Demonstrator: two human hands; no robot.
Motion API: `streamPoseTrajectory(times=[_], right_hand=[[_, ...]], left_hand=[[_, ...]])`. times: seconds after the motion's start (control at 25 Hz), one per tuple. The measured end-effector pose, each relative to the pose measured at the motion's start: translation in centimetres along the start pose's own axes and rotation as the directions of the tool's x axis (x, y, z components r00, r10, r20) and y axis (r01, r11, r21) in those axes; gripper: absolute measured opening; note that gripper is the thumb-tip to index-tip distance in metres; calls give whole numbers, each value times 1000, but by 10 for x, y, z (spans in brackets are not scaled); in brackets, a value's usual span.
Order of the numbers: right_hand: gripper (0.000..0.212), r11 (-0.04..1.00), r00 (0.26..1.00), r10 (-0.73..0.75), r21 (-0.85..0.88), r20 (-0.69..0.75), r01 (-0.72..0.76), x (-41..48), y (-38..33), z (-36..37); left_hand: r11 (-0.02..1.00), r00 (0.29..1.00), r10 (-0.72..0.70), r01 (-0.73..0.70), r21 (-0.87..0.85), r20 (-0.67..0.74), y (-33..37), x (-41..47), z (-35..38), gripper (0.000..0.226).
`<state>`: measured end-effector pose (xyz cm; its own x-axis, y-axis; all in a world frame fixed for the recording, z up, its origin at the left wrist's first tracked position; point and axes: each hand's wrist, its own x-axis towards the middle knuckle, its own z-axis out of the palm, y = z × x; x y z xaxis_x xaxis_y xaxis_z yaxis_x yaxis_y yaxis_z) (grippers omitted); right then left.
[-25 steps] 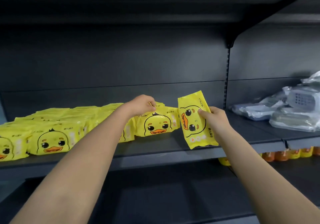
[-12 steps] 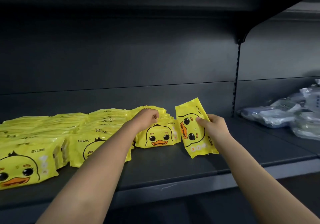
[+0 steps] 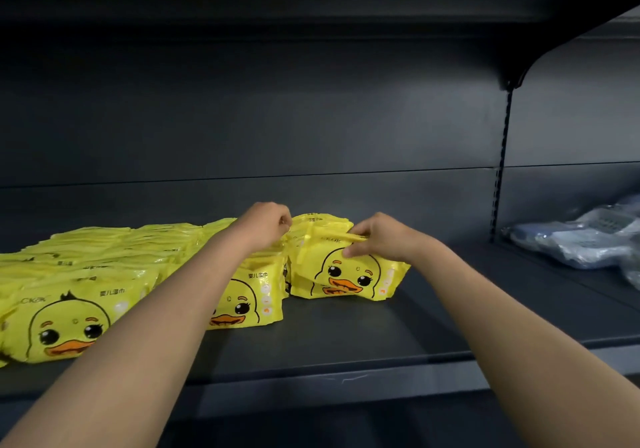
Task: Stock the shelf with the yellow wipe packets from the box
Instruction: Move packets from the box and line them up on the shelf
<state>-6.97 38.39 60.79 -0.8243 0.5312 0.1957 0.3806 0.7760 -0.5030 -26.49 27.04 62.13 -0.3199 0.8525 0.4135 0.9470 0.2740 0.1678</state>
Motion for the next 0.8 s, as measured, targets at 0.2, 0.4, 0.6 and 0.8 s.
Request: streamPoseTrajectory(times=[0.2,0.4,0.6,0.8], right_hand=[[61,910,988,-96,-412,-123,37,21,-1,51],[87,864,978,-124,-503,-166,24,16,9,66],[87,808,981,-91,-589,-172,-28,22,1,68],[79,713,987,-68,-699,-143,-52,11,-14,57]], left_hand=[[999,999,-52,52,17,3,-17,-28,-2,20],[999,999,-28,29,-31,17,-22,-42,6,20],[1000,1000,18,-17,15,-19,-18,-48,3,21],[988,998,57,-57,145,0,-7,-56,-5,23]])
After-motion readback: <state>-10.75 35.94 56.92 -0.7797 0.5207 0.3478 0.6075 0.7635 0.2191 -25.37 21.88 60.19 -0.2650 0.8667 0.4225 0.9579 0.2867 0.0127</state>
